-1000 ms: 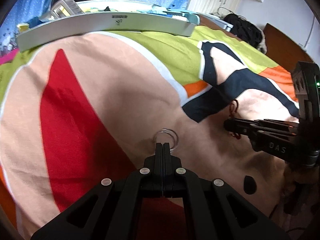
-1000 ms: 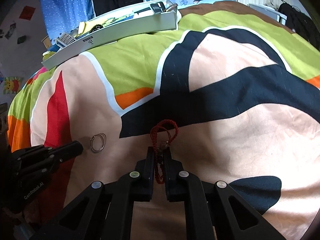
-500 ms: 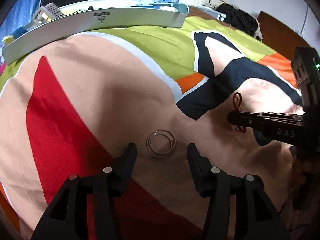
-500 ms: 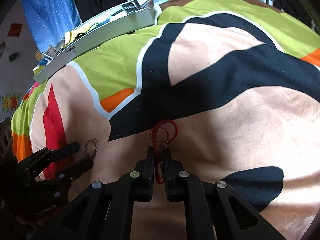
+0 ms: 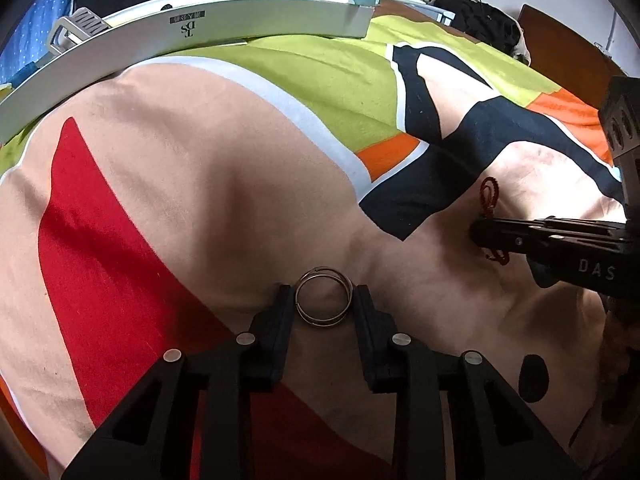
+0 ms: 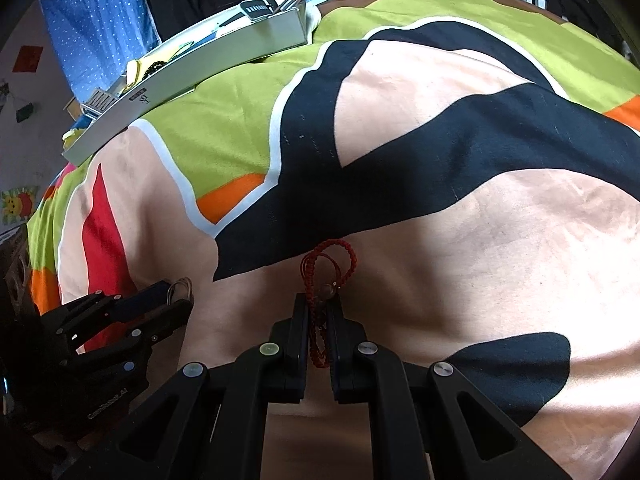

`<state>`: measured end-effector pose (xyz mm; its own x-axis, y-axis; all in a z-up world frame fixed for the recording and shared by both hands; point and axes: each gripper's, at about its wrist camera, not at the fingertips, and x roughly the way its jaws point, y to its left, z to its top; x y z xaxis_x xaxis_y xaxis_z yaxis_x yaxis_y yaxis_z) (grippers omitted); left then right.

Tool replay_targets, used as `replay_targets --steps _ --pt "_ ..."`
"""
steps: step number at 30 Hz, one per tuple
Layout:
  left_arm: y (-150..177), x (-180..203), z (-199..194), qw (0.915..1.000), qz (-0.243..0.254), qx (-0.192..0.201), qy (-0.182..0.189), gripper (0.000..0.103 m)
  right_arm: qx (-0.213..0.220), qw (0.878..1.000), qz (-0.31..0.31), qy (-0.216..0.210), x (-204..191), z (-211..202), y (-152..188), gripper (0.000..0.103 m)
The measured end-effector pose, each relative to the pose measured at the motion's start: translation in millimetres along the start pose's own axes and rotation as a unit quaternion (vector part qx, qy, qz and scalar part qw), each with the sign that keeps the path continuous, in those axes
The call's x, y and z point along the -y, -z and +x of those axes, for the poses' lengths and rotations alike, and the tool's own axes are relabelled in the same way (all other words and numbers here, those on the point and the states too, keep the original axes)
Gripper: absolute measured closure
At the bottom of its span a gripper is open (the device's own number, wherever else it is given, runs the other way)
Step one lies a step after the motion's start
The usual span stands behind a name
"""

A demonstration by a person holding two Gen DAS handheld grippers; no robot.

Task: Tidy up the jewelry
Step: 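Carry the rings and bracelet into the white tray and open both tools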

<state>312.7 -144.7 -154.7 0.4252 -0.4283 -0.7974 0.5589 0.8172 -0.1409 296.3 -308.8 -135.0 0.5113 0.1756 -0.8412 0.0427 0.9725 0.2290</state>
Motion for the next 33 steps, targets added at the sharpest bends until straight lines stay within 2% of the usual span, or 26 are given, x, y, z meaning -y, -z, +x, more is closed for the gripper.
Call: replay_targets --steps 6,11,14,18,22,25,27,30,33 --pt "-3 0 -27 0.9989 -0.020 0.042 -0.005 0.078 0.021 1.000 -0.012 -0.012 -2 -7 0 0.095" --pt "-10 -3 -51 0.9960 -0.043 0.075 -0.023 0.078 0.083 0.995 -0.053 -0.025 -19 -24 -13 0.095" --pt "-21 -9 -68 0.9933 -0.067 0.090 -0.027 0.078 0.138 0.986 -0.082 -0.045 -32 -38 -27 0.095" --pt "-45 -18 -96 0.9892 -0.079 0.117 -0.038 0.078 0.225 0.963 -0.137 -0.056 -56 -55 -56 0.095" --pt "-85 -32 -117 0.9844 -0.090 0.143 -0.048 0.078 0.280 0.942 -0.170 -0.072 -71 -61 -89 0.095" --pt "-114 -51 -127 0.9783 -0.114 0.165 -0.053 0.078 0.299 0.934 -0.180 -0.083 -78 -51 -112 0.095" --pt "-139 -65 -125 0.9735 -0.132 0.177 -0.059 0.078 0.301 0.933 -0.178 -0.087 -78 -43 -124 0.095" --pt "-164 -88 -120 0.9678 -0.163 0.182 -0.059 0.078 0.286 0.939 -0.166 -0.097 -72 -25 -140 0.095" --pt "-182 -107 -104 0.9659 -0.186 0.171 -0.057 0.078 0.269 0.945 -0.159 -0.096 -70 -7 -151 0.095"
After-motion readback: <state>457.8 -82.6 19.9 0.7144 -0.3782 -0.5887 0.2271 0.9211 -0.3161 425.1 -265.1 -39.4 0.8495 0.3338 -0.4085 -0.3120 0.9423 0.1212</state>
